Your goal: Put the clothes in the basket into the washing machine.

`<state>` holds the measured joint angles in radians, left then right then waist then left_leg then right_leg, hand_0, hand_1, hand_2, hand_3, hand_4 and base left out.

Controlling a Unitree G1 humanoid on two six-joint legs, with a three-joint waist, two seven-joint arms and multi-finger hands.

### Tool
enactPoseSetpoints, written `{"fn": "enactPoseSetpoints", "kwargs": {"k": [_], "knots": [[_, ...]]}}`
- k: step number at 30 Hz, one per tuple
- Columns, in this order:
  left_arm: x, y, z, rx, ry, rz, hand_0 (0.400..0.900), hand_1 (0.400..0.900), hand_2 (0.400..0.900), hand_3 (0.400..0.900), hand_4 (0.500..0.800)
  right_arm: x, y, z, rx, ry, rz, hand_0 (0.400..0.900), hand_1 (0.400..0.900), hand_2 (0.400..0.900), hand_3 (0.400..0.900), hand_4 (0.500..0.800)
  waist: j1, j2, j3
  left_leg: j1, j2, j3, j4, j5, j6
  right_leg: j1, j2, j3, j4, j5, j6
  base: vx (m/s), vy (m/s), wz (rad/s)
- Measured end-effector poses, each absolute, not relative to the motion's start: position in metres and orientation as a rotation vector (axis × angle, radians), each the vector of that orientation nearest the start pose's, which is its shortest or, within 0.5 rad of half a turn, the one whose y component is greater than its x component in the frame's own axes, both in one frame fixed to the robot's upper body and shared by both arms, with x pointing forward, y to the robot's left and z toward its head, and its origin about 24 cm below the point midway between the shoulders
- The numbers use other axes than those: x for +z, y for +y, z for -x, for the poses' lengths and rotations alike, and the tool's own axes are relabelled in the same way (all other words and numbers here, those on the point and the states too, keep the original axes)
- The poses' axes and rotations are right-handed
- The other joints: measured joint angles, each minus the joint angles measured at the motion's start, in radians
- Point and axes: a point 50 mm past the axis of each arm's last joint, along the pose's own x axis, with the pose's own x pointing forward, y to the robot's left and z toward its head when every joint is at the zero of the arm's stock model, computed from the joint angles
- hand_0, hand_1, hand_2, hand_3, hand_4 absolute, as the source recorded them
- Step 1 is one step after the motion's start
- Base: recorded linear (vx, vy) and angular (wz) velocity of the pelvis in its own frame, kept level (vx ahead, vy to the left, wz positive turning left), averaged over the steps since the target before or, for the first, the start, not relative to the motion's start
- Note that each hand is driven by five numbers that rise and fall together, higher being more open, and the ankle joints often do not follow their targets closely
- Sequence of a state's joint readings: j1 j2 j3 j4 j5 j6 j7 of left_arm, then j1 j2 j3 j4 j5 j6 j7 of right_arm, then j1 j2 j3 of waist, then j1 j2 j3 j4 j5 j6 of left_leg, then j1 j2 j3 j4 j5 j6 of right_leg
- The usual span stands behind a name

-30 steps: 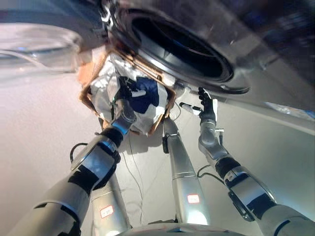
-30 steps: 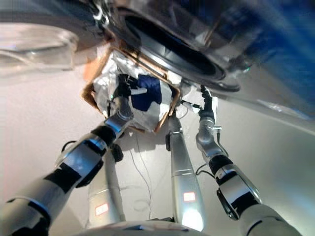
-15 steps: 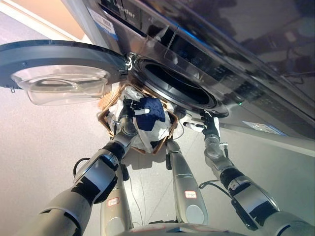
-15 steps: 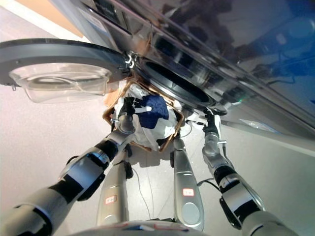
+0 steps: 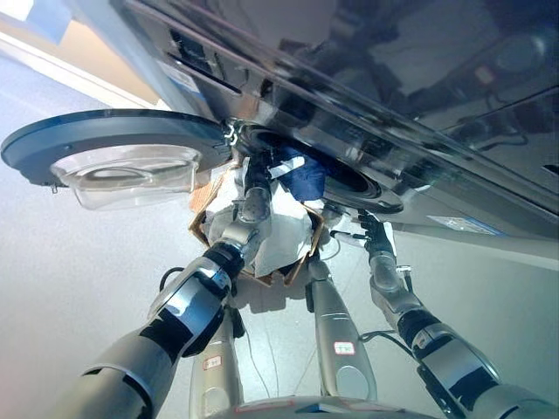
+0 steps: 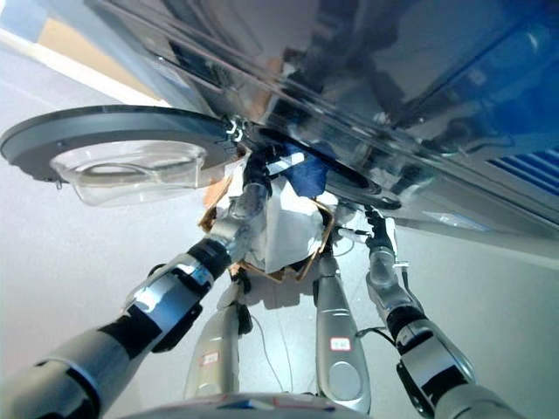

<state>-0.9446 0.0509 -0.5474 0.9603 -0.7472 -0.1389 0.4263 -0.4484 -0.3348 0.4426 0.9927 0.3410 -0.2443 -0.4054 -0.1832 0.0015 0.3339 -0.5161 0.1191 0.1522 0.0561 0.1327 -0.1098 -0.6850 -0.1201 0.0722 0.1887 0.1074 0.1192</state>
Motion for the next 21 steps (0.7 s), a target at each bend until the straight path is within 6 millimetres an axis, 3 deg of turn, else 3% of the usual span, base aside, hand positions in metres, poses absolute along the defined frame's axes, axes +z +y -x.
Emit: {"fn": "enactPoseSetpoints", "kwargs": {"k": [6, 16, 17, 18, 21], "knots": [[0.143, 0.039, -0.394, -0.042, 0.017, 0.251, 0.400, 0.400, 0.400, 0.400, 0.500, -0.024, -0.209, -0.298, -0.248, 0.272, 0.307, 0.900, 0.900, 0.900, 0.900, 0.800, -0.032, 0.000, 0.000, 0.014, 0.003, 0.029, -0.039, 0.009, -0.004, -0.021, 0.012, 0.023, -0.001, 0.000, 0.000, 0.03, -0.007, -0.10], [0.167, 0.045, -0.403, 0.007, 0.024, 0.450, 0.400, 0.400, 0.400, 0.400, 0.500, -0.021, -0.214, -0.292, -0.265, 0.244, 0.270, 0.900, 0.900, 0.900, 0.900, 0.800, -0.070, -0.001, -0.003, -0.024, 0.003, 0.037, -0.067, 0.028, -0.001, -0.076, 0.015, 0.031, -0.001, 0.003, -0.001, 0.02, -0.003, -0.07], [0.170, 0.046, -0.403, 0.008, 0.016, 0.456, 0.720, 0.720, 0.720, 0.720, 0.692, -0.020, -0.213, -0.291, -0.264, 0.239, 0.266, 0.900, 0.900, 0.900, 0.900, 0.800, -0.072, -0.002, -0.004, -0.033, 0.003, 0.039, -0.067, 0.029, -0.002, -0.086, 0.016, 0.033, -0.001, 0.005, 0.000, 0.02, -0.013, -0.04], [0.174, 0.046, -0.404, 0.006, 0.006, 0.453, 0.900, 0.900, 0.900, 0.900, 0.800, -0.019, -0.213, -0.291, -0.266, 0.237, 0.262, 0.900, 0.900, 0.900, 0.900, 0.800, -0.072, -0.002, -0.005, -0.040, 0.003, 0.039, -0.067, 0.032, -0.003, -0.095, 0.017, 0.034, -0.001, 0.008, -0.001, 0.01, -0.015, 0.04], [0.180, 0.046, -0.405, 0.003, -0.010, 0.451, 0.900, 0.900, 0.900, 0.900, 0.800, -0.020, -0.216, -0.290, -0.278, 0.240, 0.257, 0.900, 0.900, 0.900, 0.900, 0.800, -0.072, -0.002, -0.005, -0.054, 0.004, 0.040, -0.067, 0.037, -0.003, -0.110, 0.018, 0.036, -0.001, 0.013, -0.002, 0.01, -0.010, 0.08]]}}
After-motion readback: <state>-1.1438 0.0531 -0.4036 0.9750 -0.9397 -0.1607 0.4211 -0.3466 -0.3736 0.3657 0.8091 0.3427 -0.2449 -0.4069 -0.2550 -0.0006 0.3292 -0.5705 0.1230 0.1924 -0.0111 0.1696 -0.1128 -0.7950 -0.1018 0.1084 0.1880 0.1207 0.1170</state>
